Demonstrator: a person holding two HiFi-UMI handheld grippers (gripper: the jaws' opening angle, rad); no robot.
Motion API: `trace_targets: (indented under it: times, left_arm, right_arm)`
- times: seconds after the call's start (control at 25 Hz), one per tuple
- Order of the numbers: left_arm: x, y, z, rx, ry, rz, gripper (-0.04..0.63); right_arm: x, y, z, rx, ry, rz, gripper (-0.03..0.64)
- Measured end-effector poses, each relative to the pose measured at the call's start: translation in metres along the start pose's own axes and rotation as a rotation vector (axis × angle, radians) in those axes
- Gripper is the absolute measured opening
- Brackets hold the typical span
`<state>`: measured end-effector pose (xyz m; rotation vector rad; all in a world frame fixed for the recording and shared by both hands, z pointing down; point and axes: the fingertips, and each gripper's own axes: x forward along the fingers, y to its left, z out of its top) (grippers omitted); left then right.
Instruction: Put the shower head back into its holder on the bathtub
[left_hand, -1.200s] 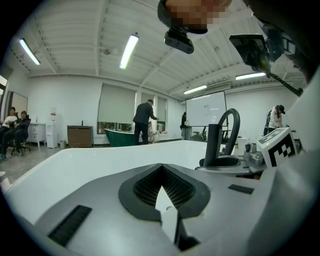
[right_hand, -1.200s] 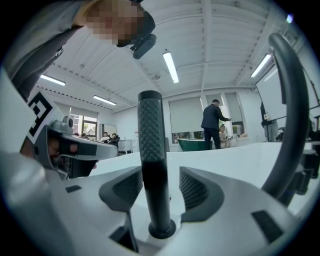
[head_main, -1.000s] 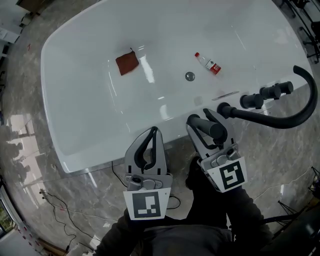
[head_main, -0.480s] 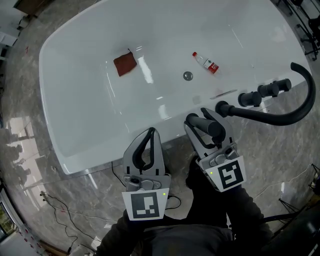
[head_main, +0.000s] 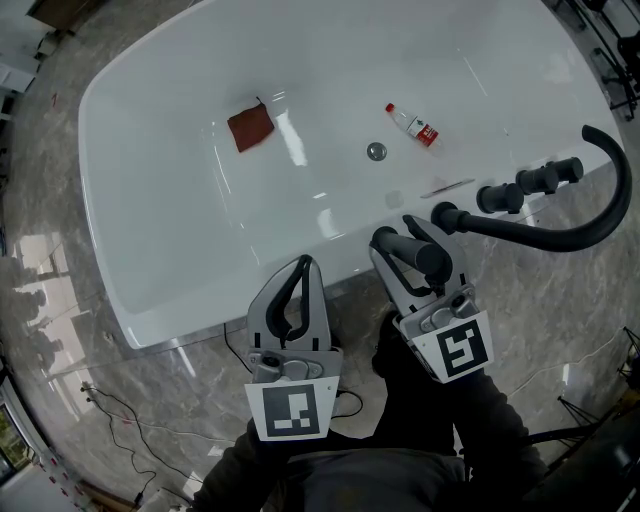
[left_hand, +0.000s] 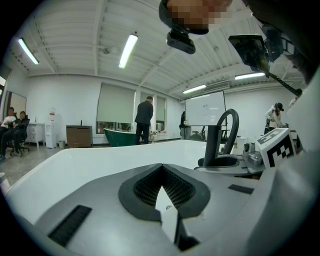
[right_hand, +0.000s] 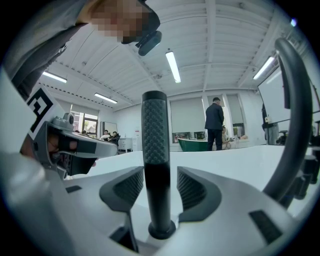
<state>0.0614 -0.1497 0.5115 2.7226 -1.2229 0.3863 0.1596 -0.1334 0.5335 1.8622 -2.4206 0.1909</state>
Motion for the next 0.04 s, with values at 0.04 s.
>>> trace_targets:
  times: [0.04]
  left_arm:
    - [0.0005,0.0000,-0.0001,0.000,0.001,0.000,0.003]
  right_arm:
    - [-0.0002,-0.0007,-0.0016,0.000,0.005,-0.002,0.215]
